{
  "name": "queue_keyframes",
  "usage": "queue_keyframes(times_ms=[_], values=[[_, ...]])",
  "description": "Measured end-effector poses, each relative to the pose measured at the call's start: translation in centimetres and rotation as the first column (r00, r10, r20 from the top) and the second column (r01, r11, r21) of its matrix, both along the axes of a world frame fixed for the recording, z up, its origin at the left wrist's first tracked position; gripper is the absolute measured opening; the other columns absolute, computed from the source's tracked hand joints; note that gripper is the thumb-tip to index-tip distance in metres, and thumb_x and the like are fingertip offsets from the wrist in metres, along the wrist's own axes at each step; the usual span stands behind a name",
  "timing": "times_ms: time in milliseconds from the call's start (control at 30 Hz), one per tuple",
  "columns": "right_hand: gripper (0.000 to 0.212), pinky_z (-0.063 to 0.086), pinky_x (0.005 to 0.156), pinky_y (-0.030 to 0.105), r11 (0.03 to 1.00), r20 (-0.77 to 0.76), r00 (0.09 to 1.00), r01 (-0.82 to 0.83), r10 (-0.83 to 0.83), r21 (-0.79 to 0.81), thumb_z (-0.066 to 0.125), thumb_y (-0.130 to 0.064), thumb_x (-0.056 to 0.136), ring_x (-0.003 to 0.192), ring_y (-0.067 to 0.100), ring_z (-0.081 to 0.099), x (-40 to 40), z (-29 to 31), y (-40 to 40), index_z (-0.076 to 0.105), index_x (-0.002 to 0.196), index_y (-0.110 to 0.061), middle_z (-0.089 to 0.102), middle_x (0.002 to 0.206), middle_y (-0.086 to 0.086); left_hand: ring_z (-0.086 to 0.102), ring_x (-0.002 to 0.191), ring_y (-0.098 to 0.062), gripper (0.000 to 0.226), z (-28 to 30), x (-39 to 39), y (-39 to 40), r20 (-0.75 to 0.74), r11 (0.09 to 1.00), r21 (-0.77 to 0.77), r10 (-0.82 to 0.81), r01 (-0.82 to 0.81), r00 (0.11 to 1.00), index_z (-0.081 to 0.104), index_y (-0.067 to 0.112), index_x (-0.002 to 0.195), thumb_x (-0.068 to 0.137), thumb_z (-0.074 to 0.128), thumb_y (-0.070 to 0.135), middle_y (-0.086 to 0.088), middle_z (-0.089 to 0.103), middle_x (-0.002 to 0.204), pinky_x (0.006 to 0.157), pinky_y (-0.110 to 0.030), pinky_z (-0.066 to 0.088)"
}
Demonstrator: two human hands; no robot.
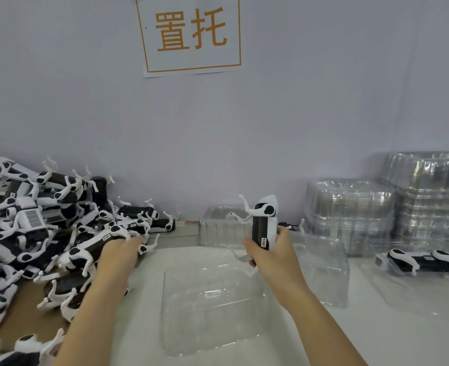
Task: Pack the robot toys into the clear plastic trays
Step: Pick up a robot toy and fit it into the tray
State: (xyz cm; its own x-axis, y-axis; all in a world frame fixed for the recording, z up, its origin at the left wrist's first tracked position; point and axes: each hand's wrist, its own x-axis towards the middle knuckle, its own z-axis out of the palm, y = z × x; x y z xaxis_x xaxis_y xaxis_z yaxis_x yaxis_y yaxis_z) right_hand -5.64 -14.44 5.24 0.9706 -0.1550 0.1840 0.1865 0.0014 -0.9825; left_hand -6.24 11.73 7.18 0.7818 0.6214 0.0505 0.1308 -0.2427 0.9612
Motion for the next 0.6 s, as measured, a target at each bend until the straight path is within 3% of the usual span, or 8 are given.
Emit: queue_keyframes(times_ms=[67, 200, 300, 367, 433, 533, 600], values=[[0.037, 0.046, 0.050, 0.013, 0.993, 0.058, 0.998, 0.020, -0.014, -0.113, 0.074, -0.024, 0.086, 0.066, 0.003, 0.065, 0.0, 0.0, 0.1, 0.042, 0.106, -0.024, 0.062, 0.091, -0.003, 0.053, 0.082, -0.031, 0.021, 0.1, 0.3, -1.2, -0.091, 0.981, 0.191, -0.023, 0.040, 0.996, 0.059, -0.002, 0.100, 0.097, 0.057, 0.019, -0.013, 0.055, 0.082, 0.082, -0.044, 0.049], [0.046, 0.042, 0.055, 0.003, 0.951, 0.183, 0.983, 0.037, 0.021, -0.306, 0.076, -0.023, 0.085, 0.077, -0.018, 0.056, -0.1, -0.2, 0.5, 0.036, 0.108, -0.025, 0.057, 0.097, -0.008, 0.058, 0.108, -0.038, 0.045, -1.3, 0.7, -3.0, -0.268, 0.930, 0.336, -0.055, 0.147, 0.962, 0.046, -0.005, 0.125, 0.094, 0.059, 0.025, -0.023, 0.060, 0.120, 0.086, -0.037, 0.046], [0.036, 0.044, 0.060, 0.006, 0.910, 0.205, 0.973, -0.011, 0.105, -0.414, 0.077, -0.022, 0.084, 0.083, -0.010, 0.057, -0.1, -0.3, 0.8, 0.050, 0.107, -0.029, 0.057, 0.102, -0.011, 0.053, 0.121, -0.035, 0.052, -2.3, 1.1, -4.4, -0.332, 0.896, 0.402, -0.050, 0.190, 0.942, 0.043, -0.005, 0.133, 0.098, 0.055, 0.031, -0.021, 0.056, 0.132, 0.092, -0.035, 0.042], [0.035, 0.040, 0.074, 0.011, 0.847, 0.195, 0.971, -0.013, 0.137, -0.531, 0.079, -0.021, 0.082, 0.092, -0.001, 0.054, -0.1, -0.6, 0.9, 0.058, 0.108, -0.031, 0.054, 0.105, -0.015, 0.061, 0.099, -0.031, 0.034, -3.0, 1.6, -4.9, -0.336, 0.888, 0.382, -0.126, 0.257, 0.933, 0.058, -0.002, 0.112, 0.100, 0.050, 0.029, -0.018, 0.064, 0.107, 0.082, -0.035, 0.045], [0.039, 0.040, 0.084, 0.017, 0.805, 0.147, 0.971, -0.068, 0.189, -0.590, 0.080, -0.018, 0.080, 0.098, 0.006, 0.053, 0.0, -0.7, 1.1, 0.061, 0.111, -0.033, 0.054, 0.109, -0.015, 0.058, 0.079, -0.026, 0.025, -3.8, 2.1, -4.9, -0.304, 0.907, 0.307, -0.194, 0.289, 0.933, 0.059, 0.004, 0.085, 0.100, 0.044, 0.017, -0.009, 0.059, 0.083, 0.070, -0.034, 0.042], [0.045, 0.045, 0.083, 0.021, 0.746, 0.074, 0.972, -0.120, 0.221, -0.655, 0.081, -0.020, 0.077, 0.095, 0.005, 0.056, 0.0, -0.7, 1.3, 0.062, 0.114, -0.038, 0.056, 0.112, -0.012, 0.063, 0.101, -0.032, 0.033, -5.2, 2.3, -4.8, -0.205, 0.939, 0.114, -0.298, 0.326, 0.932, 0.067, 0.009, 0.082, 0.098, 0.038, 0.006, -0.009, 0.067, 0.096, 0.079, -0.035, 0.045], [0.039, 0.047, 0.080, 0.024, 0.699, 0.061, 0.976, -0.106, 0.210, -0.707, 0.080, -0.022, 0.078, 0.091, 0.007, 0.056, 0.1, -0.5, 1.4, 0.064, 0.110, -0.037, 0.055, 0.108, -0.011, 0.065, 0.101, -0.032, 0.034, -5.6, 2.5, -5.0, -0.136, 0.940, -0.019, -0.339, 0.340, 0.931, 0.069, 0.012, 0.082, 0.097, 0.040, 0.006, -0.009, 0.070, 0.094, 0.079, -0.035, 0.045]])
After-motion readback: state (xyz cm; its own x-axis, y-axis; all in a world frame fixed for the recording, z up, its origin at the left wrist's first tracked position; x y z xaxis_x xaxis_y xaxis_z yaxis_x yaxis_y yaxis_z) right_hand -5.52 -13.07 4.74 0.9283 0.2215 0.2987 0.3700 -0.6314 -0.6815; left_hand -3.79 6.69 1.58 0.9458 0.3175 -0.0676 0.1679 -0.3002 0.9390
